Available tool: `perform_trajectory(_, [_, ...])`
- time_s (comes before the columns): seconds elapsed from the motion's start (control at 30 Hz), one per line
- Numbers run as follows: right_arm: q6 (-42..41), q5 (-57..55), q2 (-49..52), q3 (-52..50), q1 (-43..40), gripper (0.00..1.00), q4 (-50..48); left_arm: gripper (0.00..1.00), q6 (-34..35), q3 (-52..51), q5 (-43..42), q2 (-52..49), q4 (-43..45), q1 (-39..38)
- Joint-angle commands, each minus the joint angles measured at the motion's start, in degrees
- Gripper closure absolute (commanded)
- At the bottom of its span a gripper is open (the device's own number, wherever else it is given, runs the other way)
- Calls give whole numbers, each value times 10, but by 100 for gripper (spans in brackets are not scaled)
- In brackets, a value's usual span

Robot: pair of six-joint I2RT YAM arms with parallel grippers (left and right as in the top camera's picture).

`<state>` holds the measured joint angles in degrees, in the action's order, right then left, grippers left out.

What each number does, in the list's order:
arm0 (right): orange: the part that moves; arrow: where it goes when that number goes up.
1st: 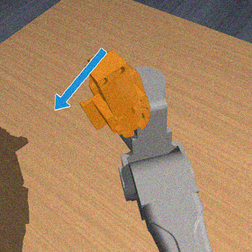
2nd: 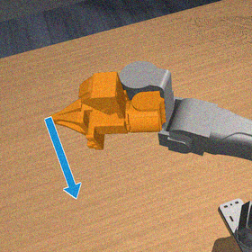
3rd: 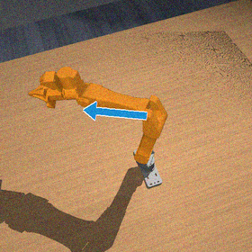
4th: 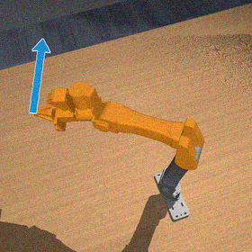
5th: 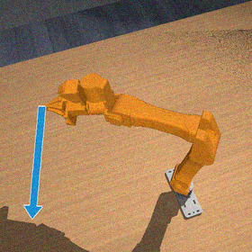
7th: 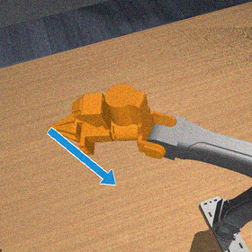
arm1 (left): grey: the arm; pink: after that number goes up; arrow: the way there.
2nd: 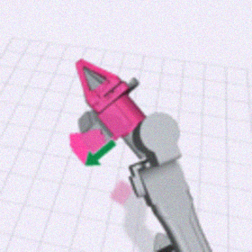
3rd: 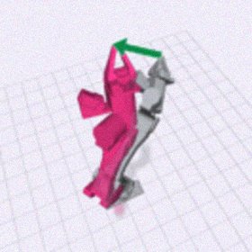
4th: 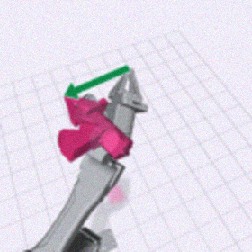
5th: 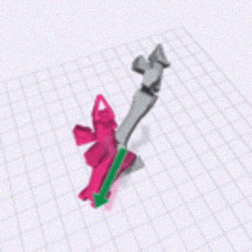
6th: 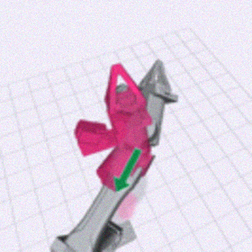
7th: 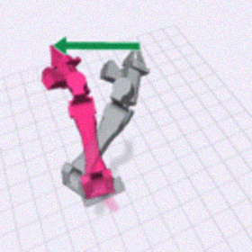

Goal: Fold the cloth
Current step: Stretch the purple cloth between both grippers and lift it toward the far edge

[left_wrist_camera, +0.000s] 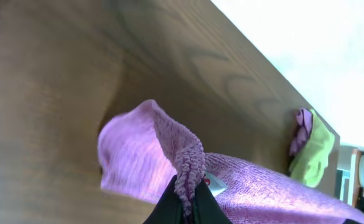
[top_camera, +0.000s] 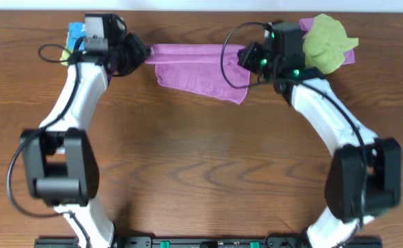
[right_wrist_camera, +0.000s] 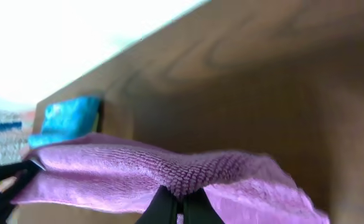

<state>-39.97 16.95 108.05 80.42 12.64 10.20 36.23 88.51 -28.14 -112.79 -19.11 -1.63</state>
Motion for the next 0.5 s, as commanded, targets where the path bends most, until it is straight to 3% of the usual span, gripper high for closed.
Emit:
perform_trajectory(0.0, [24, -49, 45, 76, -35, 99, 1, 94, 2, 72, 49, -43, 2, 12])
perform_trajectory(0.2, [43, -49, 93, 172, -48, 99, 23, 94, -2, 175, 61, -87, 1, 12])
perform_trajectory(0.47, [82, -39, 93, 228, -55, 99, 98, 94, -6, 218, 54, -89, -49, 12])
